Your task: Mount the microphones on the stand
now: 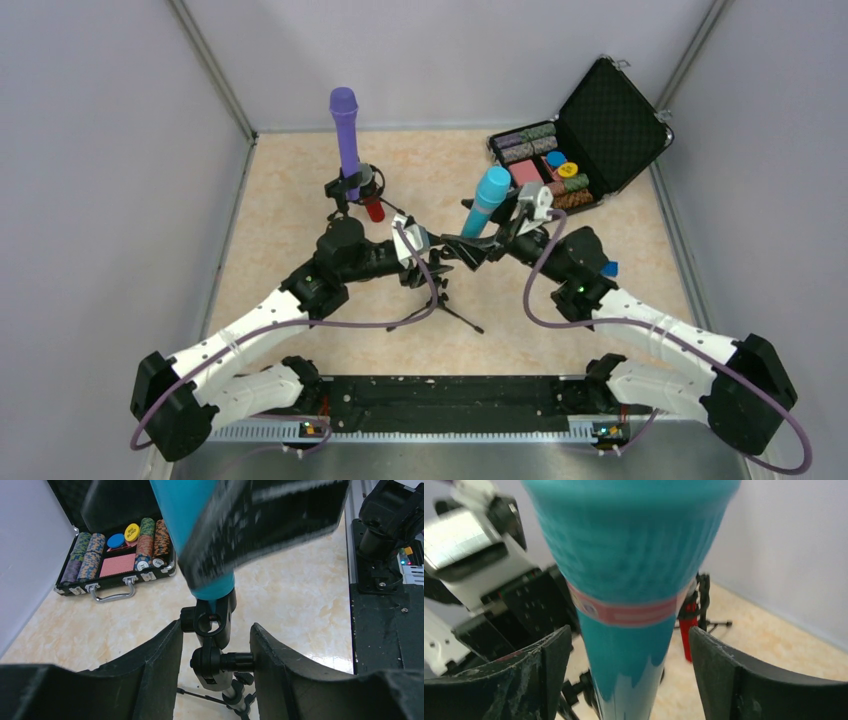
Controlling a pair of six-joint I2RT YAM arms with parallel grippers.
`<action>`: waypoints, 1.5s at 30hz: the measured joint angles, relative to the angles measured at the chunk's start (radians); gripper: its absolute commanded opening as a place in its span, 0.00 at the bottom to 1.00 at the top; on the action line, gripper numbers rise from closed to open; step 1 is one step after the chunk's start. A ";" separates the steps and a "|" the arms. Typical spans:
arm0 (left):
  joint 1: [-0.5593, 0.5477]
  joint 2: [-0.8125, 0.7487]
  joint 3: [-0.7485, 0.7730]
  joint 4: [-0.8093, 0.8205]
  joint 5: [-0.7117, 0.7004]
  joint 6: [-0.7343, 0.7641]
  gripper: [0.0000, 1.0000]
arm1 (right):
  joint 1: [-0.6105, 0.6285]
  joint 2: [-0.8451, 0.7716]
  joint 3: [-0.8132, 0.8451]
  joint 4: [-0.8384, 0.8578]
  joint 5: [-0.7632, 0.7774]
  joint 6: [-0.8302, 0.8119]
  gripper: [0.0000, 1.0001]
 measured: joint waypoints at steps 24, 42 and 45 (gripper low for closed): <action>0.000 0.006 0.018 -0.037 0.012 0.032 0.70 | 0.002 -0.124 0.000 -0.166 -0.016 0.017 0.98; 0.000 -0.072 0.029 -0.005 0.010 0.036 0.81 | 0.002 -0.126 0.000 -0.174 -0.011 0.024 0.98; 0.000 -0.104 0.029 0.024 -0.003 0.022 0.73 | 0.002 -0.126 0.000 -0.175 -0.011 0.026 0.98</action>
